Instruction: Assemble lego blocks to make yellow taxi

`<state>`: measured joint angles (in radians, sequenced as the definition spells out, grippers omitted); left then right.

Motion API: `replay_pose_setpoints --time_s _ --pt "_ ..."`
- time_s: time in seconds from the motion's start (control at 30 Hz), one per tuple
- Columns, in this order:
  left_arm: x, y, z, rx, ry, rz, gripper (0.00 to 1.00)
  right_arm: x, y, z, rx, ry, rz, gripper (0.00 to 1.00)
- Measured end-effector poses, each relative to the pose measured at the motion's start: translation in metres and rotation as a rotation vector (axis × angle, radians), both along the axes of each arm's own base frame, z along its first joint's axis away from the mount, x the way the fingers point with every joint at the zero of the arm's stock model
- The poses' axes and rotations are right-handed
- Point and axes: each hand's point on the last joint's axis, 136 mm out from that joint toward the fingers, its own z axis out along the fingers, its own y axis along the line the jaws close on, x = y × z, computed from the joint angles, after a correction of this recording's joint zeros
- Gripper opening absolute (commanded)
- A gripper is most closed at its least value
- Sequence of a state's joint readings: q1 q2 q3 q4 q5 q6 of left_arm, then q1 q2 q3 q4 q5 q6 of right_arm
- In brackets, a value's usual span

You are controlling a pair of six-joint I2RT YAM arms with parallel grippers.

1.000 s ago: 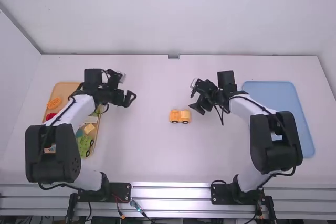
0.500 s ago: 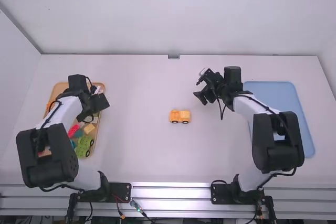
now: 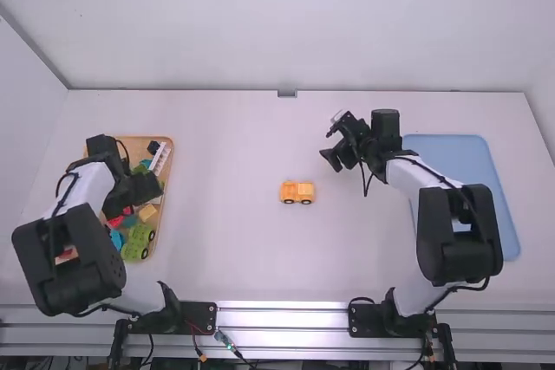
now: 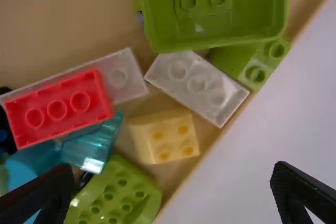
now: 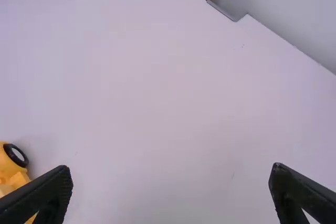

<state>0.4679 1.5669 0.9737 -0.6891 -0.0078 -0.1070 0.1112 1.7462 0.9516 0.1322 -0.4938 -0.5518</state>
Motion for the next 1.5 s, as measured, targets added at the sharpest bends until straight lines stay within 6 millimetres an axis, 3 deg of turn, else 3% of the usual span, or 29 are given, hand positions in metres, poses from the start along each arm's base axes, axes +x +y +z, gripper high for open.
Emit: replay_pose_setpoints --time_s 0.2,0.3,0.6,0.87,0.97,1.1,1.23,1.43,1.5 --pt "0.016 0.013 0.014 0.063 -0.047 -0.048 0.99 0.0 0.0 0.0 0.0 0.0 0.0 0.99" --pt "0.013 0.01 0.013 0.056 -0.032 -0.057 0.99 0.001 0.0 0.001 0.0 -0.005 0.0 0.99" --pt "0.035 -0.003 0.017 -0.051 -0.15 0.037 0.99 0.007 0.0 0.007 0.005 -0.042 -0.004 0.99" --pt "0.023 0.016 0.016 0.059 -0.088 0.064 0.99 0.008 0.0 0.008 0.005 -0.047 -0.004 0.99" --pt "0.027 0.018 0.017 0.085 -0.093 -0.034 0.99 0.008 0.0 0.009 0.003 -0.054 -0.002 0.99" --pt "0.043 0.008 0.021 0.079 -0.151 -0.29 0.99 0.011 0.0 0.011 0.004 -0.07 -0.002 0.99" --pt "0.039 0.009 0.019 0.086 -0.138 -0.411 0.99 0.011 0.0 0.011 0.005 -0.069 -0.003 0.99" --pt "0.037 0.022 -0.001 0.053 -0.03 -0.564 0.99 0.015 0.001 0.016 0.009 -0.096 -0.004 0.99" --pt "0.034 0.019 -0.013 0.01 0.025 -0.634 0.9 0.015 0.001 0.016 0.009 -0.096 -0.004 0.99"
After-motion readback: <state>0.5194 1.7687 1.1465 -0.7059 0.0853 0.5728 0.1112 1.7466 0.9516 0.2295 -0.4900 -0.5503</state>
